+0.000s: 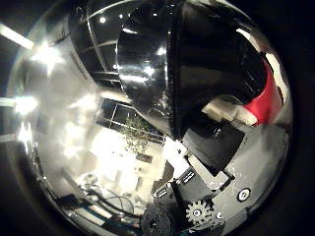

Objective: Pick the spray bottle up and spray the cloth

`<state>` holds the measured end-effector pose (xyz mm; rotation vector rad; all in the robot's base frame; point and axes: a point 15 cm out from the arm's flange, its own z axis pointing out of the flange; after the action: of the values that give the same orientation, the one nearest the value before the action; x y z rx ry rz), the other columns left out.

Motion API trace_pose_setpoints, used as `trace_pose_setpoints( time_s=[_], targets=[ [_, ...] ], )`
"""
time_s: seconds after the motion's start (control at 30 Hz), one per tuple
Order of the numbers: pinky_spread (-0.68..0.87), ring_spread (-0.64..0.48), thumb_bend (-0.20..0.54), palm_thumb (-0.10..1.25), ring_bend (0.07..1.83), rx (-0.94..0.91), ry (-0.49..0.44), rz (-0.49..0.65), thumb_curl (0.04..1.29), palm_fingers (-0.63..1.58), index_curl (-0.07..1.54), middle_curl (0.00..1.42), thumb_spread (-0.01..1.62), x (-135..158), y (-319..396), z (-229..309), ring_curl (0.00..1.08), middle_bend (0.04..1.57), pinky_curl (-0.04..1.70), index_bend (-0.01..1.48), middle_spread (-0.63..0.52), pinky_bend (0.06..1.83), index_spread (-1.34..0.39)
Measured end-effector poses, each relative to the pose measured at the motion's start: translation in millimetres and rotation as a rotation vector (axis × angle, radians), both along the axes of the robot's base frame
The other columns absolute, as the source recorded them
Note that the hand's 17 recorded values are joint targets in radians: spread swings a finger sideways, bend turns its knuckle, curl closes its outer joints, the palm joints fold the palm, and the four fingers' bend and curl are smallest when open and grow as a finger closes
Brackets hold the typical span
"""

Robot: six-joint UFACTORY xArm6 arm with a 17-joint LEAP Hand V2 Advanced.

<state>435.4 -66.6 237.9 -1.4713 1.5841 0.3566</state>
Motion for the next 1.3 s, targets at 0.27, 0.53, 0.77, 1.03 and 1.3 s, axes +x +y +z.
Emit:
trace_pose_setpoints(
  time_s=[0.27,0.53,0.77,1.03,1.3],
  targets=[
    [-0.14,-0.21,-0.019,1.07,1.44,-0.076,0.084,0.264,0.99,1.11,0.97,0.83,0.37,3.7,14.3,48.0,0.77,1.37,1.42,1.08,-0.14,1.04,-0.28],
    [-0.14,-0.21,-0.019,1.06,1.44,-0.156,0.245,0.54,0.99,1.11,0.97,0.82,0.35,-0.5,45.2,72.9,0.77,1.37,1.42,1.09,-0.14,1.04,-0.28],
    [-0.14,-0.21,-0.019,1.06,1.44,-0.312,0.325,0.719,1.0,1.11,0.97,0.82,0.34,-6.3,94.0,74.6,0.77,1.38,1.43,1.09,-0.14,1.04,-0.28],
    [-0.14,-0.21,-0.019,1.06,1.44,-0.5,0.404,0.898,1.01,1.11,0.97,0.83,0.32,-21.2,142.1,53.4,0.77,1.38,1.43,1.1,-0.14,1.04,-0.28],
    [-0.14,-0.21,-0.018,1.06,1.44,-0.734,0.447,1.02,1.01,1.11,0.97,0.83,0.32,-13.4,171.1,46.3,0.77,1.38,1.43,1.1,-0.14,1.04,-0.28]
  ],
)
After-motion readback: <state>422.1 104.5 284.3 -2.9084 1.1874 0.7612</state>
